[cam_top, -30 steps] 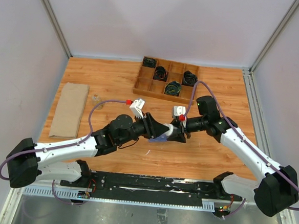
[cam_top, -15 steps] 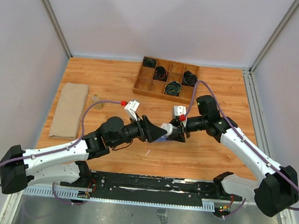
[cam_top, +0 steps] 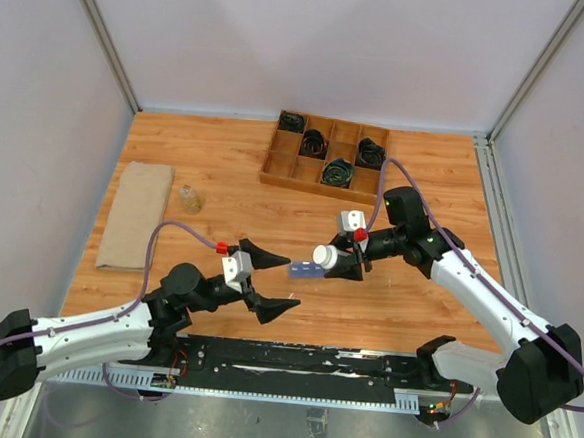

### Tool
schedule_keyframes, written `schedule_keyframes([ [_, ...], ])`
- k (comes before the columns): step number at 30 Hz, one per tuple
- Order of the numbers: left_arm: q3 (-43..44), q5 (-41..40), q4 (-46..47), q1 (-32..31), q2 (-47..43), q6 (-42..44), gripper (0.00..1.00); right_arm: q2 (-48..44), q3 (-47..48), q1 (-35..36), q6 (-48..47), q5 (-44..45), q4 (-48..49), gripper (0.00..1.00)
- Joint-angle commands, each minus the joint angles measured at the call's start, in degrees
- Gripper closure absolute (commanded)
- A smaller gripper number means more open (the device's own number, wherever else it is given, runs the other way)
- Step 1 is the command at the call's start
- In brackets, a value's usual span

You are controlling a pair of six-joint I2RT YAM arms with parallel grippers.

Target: Sort the pills into containers

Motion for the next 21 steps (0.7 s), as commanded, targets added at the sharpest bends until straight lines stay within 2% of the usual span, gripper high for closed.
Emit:
schedule_keyframes([
  [1, 1.4, 5.4, 11.1, 2.7, 2.7, 22.5, 0.01, -0.5, 2.0, -0.7, -2.9, -2.7, -2.0, 0.99],
  [4, 3.1, 17.0, 17.1, 11.4, 7.8, 18.6, 0.01, -0.3, 2.1, -0.7, -3.3, -2.8, -2.3, 0.99],
  [6, 3.1, 22.3, 23.1, 14.3, 11.0, 16.7, 0.01, -0.5, 2.2, -0.7, -3.4, -2.9, -2.4, 0.99],
  [8, 4.1, 24.8, 25.7, 14.7, 13.6, 17.5, 0.01, -0.6, 2.2, -0.7, -3.4, -3.0, -2.4, 0.99],
  [14, 9.9, 31.8, 24.3, 14.7, 21.9, 17.6, 0.02, -0.5, 2.2, -0.7, -3.5, -3.2, -2.5, 0.99],
  [21, 14.1, 31.8, 22.3, 14.7, 27.1, 17.1, 0.22, -0.5, 2.2, -0.7, -3.5, -3.4, -2.7, 0.99],
])
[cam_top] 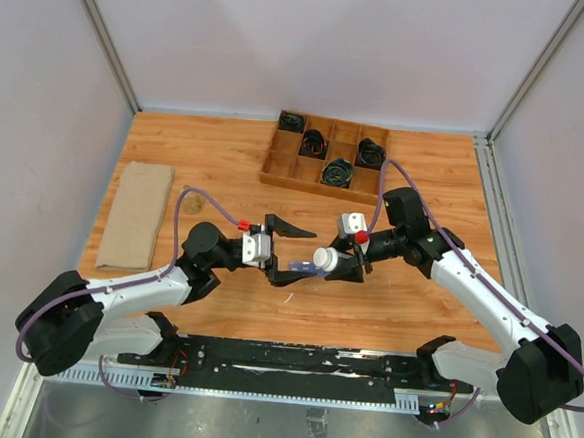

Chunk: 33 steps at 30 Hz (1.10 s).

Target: Sort the pills into containers

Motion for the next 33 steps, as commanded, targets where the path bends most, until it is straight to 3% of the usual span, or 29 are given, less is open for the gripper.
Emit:
schedule_keyframes([
  [1, 2.6, 2.1, 1.0, 0.3, 2.2, 0.6, 0.23, -0.6, 2.2, -0.6, -1.1, -1.9, -1.1, 0.99],
  [11, 4.0, 2.5, -0.4, 0.3, 4.4, 0.0, 0.29, -0.7, 2.2, -0.6, -1.1, -2.1, -1.1, 0.99],
  [15, 4.5, 2.9, -0.6, 0.3, 5.2, -0.4, 0.37, -0.6, 2.3, -0.6, -1.0, -2.1, -1.2, 0.99],
  [28, 5.2, 4.5, -0.3, 0.3, 6.9, -1.9, 0.43, -0.6, 2.2, -0.6, -1.0, -2.2, -1.2, 0.99],
  [33, 5.4, 5.0, -0.1, 0.3, 7.3, -2.9, 0.52, -0.6, 2.3, -0.6, -1.0, -2.2, -1.2, 0.99],
])
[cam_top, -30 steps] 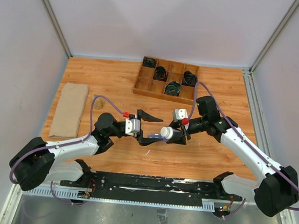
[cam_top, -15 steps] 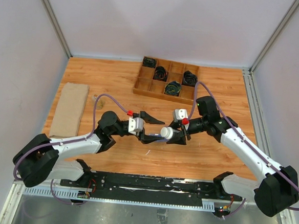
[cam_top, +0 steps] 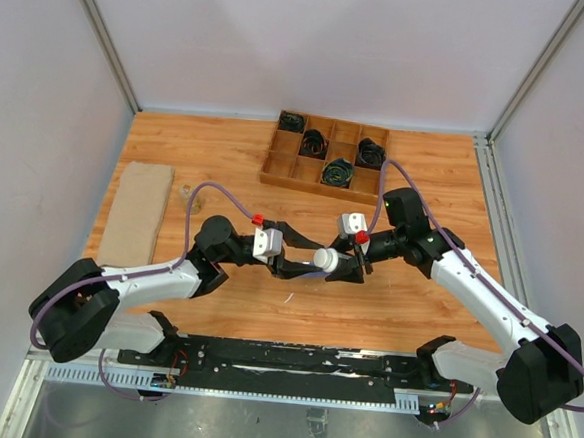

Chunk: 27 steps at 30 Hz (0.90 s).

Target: Sort the pills into containers

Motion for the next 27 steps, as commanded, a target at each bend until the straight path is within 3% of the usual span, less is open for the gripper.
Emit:
schedule_keyframes([
  [1, 1.6, 1.2, 0.8, 0.3, 0.4, -1.2, 0.55, -0.6, 2.3, -0.6, -1.0, -1.7, -0.4, 0.99],
  [4, 1.3, 0.7, 2.1, 0.3, 0.5, -4.1, 0.63, -0.5, 2.3, -0.6, -0.9, -1.6, -0.4, 0.99],
  [8, -0.4, -2.7, 5.7, 0.3, 0.0, -11.6, 0.81, -0.2, 2.6, -0.6, -0.3, -0.6, -0.3, 1.00],
  [11, -2.0, -8.6, 7.0, -0.3, -0.6, -19.9, 0.87, 0.3, 2.9, -0.6, 0.5, 0.3, 0.0, 0.99],
  [16, -3.8, -19.9, 6.8, -5.3, -2.1, -26.1, 0.99, 0.9, 2.8, -0.6, 2.5, 2.5, 1.2, 0.99],
  [22, -5.3, -35.2, 3.8, -9.8, -5.3, -34.1, 1.00, 1.9, 3.1, -0.6, 4.4, 5.5, 2.1, 0.99],
  [27, -4.6, -42.7, 2.0, -12.7, -5.4, -41.1, 0.98, 2.6, 3.4, -0.6, 5.1, 6.5, 2.1, 0.99],
])
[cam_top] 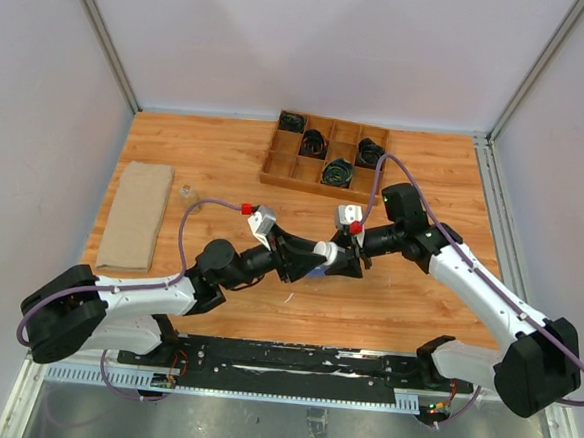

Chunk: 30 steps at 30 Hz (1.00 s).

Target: Sort the pills into containers

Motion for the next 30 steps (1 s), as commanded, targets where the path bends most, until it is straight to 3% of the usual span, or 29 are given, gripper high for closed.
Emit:
schedule_keyframes([
  [1, 1.0, -8.6, 0.9, -2.7, -1.2, -10.8, 0.98, 0.8, 1.7, -0.6, 1.2, 2.5, 2.0, 0.99],
  [9, 1.7, -9.7, 0.6, -2.8, -0.7, -16.8, 0.93, 1.1, 1.8, -0.6, 1.5, 3.2, 2.1, 0.99],
  [12, 2.6, -8.5, 0.0, -2.8, 0.0, -17.4, 0.83, 1.1, 1.8, -0.6, 1.6, 3.2, 2.1, 0.99],
  [17, 2.7, -7.3, -1.0, -2.8, 0.2, -16.6, 0.53, 1.1, 1.9, -0.6, 1.7, 3.2, 2.1, 0.99],
  [21, 2.0, -7.7, -2.3, -2.8, -1.1, -15.4, 0.36, 0.8, 1.9, -0.7, 1.6, 3.1, 2.1, 0.99],
  [24, 1.5, -8.5, -3.5, -2.8, -2.0, -14.5, 0.30, 0.8, 1.9, -0.7, 1.7, 3.1, 2.1, 1.00],
  [30, 0.1, -8.1, -7.3, -2.9, -4.8, -10.8, 0.29, 0.6, 1.8, -0.7, 1.7, 2.9, 2.0, 0.99],
])
